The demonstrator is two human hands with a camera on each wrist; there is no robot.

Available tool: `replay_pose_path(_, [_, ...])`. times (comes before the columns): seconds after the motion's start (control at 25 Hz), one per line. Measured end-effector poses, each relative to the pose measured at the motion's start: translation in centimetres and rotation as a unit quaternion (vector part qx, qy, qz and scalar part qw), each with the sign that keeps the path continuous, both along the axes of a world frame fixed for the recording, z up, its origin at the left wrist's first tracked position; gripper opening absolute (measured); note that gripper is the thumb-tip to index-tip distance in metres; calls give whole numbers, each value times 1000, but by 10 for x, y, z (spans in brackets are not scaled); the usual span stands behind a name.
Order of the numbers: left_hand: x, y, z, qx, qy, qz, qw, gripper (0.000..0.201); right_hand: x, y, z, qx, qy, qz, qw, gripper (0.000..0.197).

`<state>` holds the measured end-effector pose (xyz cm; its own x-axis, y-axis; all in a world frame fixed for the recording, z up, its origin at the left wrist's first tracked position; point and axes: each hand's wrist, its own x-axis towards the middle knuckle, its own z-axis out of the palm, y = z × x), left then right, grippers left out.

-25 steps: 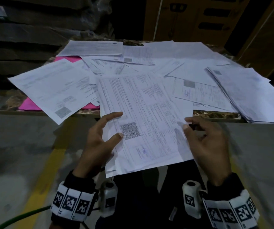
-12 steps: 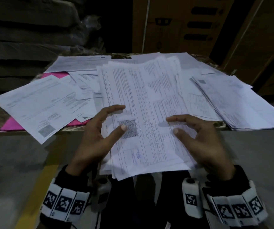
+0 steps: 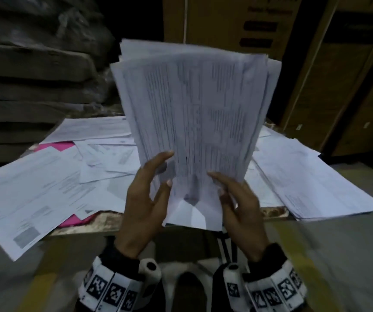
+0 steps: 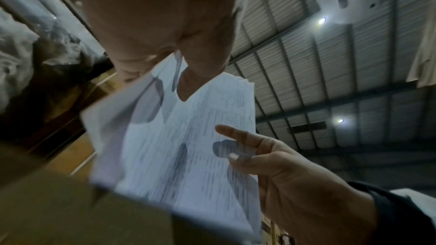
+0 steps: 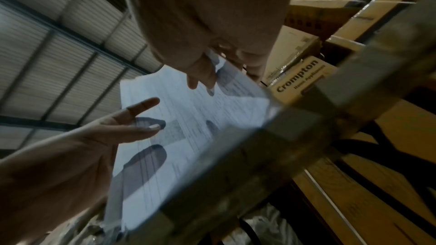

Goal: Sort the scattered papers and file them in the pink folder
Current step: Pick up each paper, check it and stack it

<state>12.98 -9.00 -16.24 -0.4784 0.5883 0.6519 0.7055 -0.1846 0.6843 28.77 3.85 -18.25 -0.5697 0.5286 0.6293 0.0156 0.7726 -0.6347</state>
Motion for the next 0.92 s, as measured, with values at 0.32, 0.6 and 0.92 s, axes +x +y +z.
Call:
replay_pose_path(0.32, [-6, 52, 14, 52, 8, 14, 999, 40, -10, 46, 17, -60, 79, 3, 995, 37])
replay_pose_path(0.6, [-9, 51, -12, -2, -53, 21, 998, 36, -13, 44, -1, -113, 51, -1, 992, 42])
replay_pose_path(0.92, [-24, 28, 20, 59, -51, 77, 994, 35, 0, 78, 57, -46, 12, 44, 998, 73])
